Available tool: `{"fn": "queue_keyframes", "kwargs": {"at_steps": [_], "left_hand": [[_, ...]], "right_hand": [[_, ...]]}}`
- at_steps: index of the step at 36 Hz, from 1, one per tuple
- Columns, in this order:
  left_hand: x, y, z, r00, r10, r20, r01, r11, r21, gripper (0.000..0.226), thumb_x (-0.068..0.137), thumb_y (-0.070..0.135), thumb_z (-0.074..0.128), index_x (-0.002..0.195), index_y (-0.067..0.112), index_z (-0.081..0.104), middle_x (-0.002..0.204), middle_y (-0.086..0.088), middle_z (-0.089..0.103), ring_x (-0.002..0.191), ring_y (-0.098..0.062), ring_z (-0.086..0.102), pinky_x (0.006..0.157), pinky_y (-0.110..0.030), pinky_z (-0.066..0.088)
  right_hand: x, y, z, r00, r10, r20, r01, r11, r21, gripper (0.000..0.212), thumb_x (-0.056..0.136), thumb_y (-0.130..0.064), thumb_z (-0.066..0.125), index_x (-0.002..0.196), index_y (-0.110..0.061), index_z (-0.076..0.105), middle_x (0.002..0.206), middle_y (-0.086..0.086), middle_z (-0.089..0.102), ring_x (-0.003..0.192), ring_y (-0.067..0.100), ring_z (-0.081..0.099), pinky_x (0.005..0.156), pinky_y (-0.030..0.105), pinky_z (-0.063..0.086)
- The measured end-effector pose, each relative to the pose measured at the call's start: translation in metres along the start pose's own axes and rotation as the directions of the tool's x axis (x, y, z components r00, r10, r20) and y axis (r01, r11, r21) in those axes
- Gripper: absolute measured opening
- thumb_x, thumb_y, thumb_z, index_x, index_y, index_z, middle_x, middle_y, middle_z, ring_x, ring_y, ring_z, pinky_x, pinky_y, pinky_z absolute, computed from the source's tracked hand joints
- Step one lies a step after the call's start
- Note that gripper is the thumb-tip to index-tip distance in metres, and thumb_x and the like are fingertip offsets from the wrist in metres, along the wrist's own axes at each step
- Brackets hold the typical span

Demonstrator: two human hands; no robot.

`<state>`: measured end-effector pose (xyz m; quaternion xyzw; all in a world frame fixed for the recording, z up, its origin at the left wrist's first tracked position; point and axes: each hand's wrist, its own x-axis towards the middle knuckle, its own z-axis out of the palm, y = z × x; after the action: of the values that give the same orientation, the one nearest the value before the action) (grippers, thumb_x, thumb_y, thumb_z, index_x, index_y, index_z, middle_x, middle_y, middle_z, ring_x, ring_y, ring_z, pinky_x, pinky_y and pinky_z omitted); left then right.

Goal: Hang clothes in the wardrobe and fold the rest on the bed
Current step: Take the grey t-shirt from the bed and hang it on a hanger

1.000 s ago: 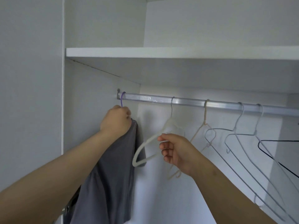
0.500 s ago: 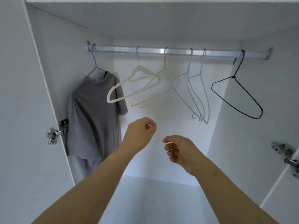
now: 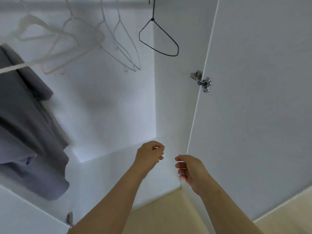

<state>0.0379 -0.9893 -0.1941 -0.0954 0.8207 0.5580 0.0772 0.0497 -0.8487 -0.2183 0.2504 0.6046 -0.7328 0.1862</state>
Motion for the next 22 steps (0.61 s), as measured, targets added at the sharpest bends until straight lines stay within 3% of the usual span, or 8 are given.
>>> {"fn": "queue_keyframes", "kwargs": {"at_steps": [5,9,16,22], "left_hand": [[-0.018,-0.01,0.033,0.982,0.005,0.191,-0.004,1.0,-0.005,0.018,0.091,0.016,0.051,0.08,0.023,0.064,0.079,0.001,0.065,0.074,-0.012,0.065,0.077,-0.027,0.053],[-0.038,-0.022,0.061,0.935,0.009,0.354,-0.016,1.0,0.017,0.016,0.091,0.016,0.052,0.083,0.019,0.065,0.078,0.0,0.064,0.07,-0.011,0.063,0.072,-0.026,0.051],[-0.081,-0.045,0.115,0.789,0.019,0.614,-0.089,0.993,0.084,0.017,0.092,0.013,0.052,0.08,0.017,0.062,0.07,0.001,0.061,0.063,-0.01,0.061,0.063,-0.023,0.047],[-0.121,-0.062,0.16,0.654,-0.028,0.756,-0.112,0.985,0.133,0.019,0.091,0.011,0.055,0.076,0.019,0.064,0.063,0.001,0.06,0.057,-0.014,0.059,0.058,-0.022,0.045]], "right_hand": [[-0.026,0.035,-0.027,0.977,0.028,-0.211,0.009,0.985,0.171,0.013,0.09,-0.013,0.053,0.079,-0.009,0.058,0.061,0.005,0.05,0.049,0.015,0.038,0.049,0.023,0.031],[-0.054,0.067,-0.044,0.928,0.089,-0.363,0.027,0.952,0.304,0.017,0.092,-0.014,0.05,0.078,-0.009,0.058,0.061,0.004,0.052,0.047,0.014,0.039,0.047,0.022,0.033],[-0.106,0.127,-0.076,0.818,0.172,-0.55,0.141,0.866,0.48,0.016,0.092,-0.012,0.051,0.077,-0.01,0.058,0.056,0.002,0.053,0.039,0.012,0.04,0.042,0.018,0.032],[-0.145,0.173,-0.098,0.708,0.285,-0.646,0.218,0.782,0.585,0.014,0.09,-0.011,0.052,0.077,-0.012,0.057,0.053,0.001,0.053,0.036,0.01,0.04,0.041,0.016,0.031]]}}
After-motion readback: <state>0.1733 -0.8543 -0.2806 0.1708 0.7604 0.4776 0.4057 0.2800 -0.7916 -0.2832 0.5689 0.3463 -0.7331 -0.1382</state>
